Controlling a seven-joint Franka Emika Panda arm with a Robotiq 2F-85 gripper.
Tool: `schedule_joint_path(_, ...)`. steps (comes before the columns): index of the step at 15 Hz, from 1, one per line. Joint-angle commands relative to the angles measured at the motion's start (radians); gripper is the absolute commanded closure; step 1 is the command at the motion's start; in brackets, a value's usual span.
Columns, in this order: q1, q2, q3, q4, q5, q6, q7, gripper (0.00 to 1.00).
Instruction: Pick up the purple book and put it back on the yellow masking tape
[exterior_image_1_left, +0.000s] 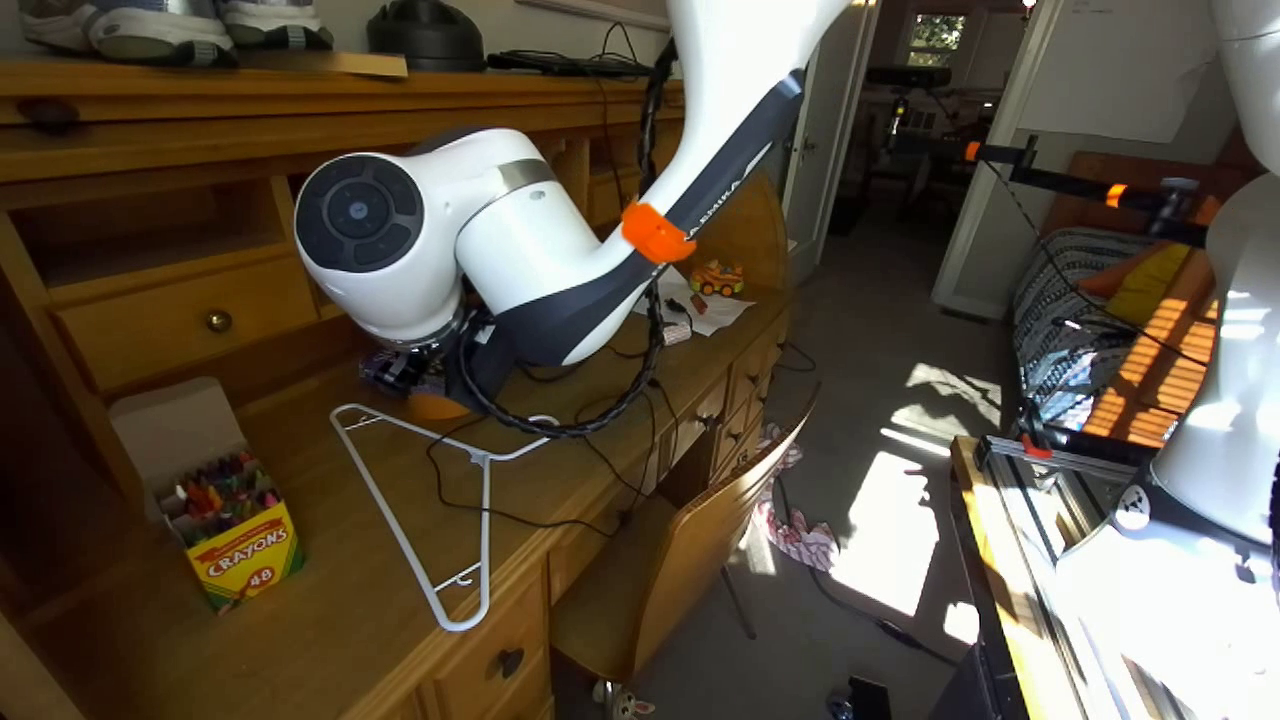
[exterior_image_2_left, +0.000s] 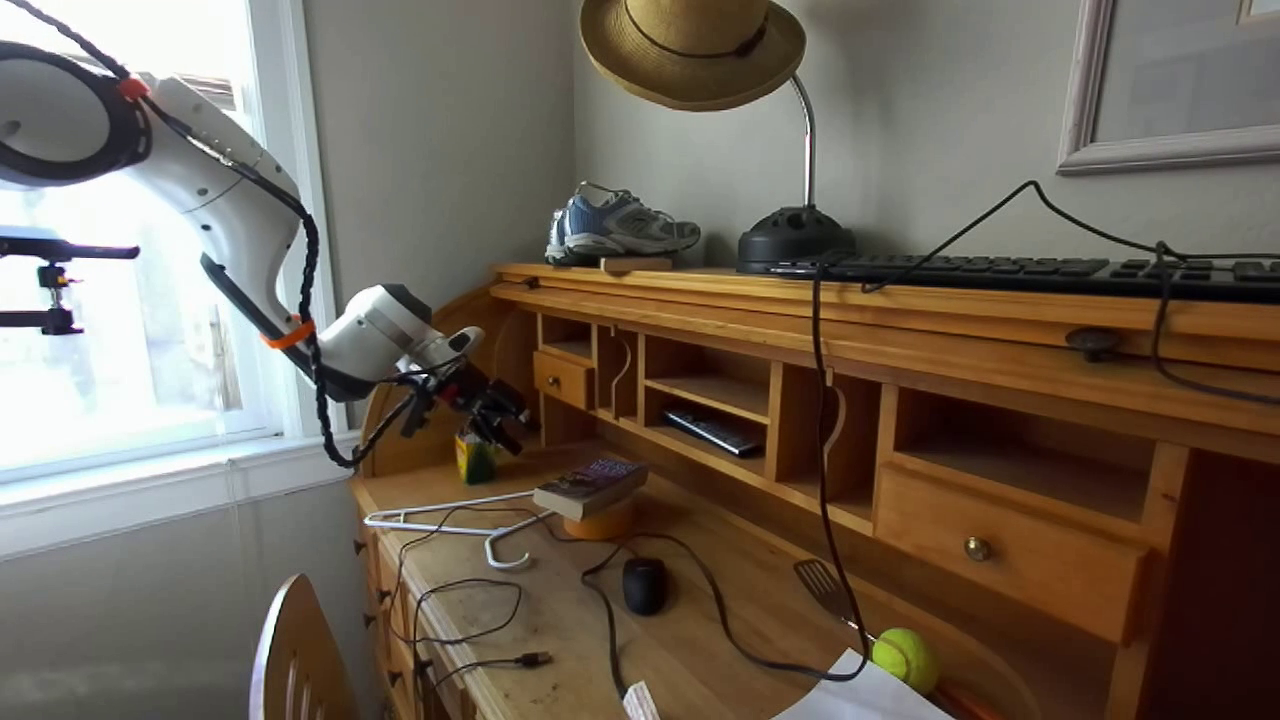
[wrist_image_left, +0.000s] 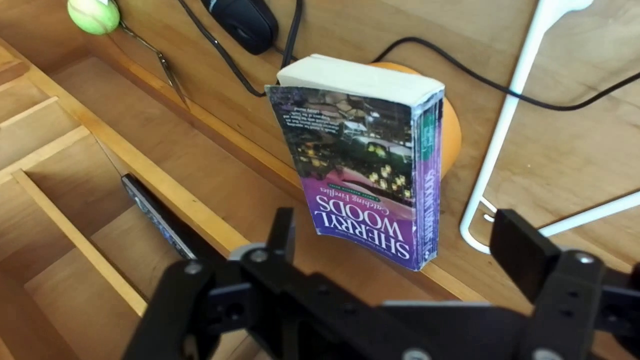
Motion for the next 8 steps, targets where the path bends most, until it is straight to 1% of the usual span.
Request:
schedule_joint_path(1, 0.017, 0.114, -0.022, 0.145, 0.028, -0.026, -0.035, 0.0)
schedule_joint_path(3, 0.014, 0.155, -0.022, 0.193, 0.058, -0.044, -0.054, 0.0)
schedule_joint_path(4, 0.015, 0.09, -0.029, 0.112, 0.035, -0.007, -0.028, 0.0)
schedule_joint_path(8, 0.016, 0.103, -0.032, 0.128, 0.037, -0.007, -0.031, 0.0)
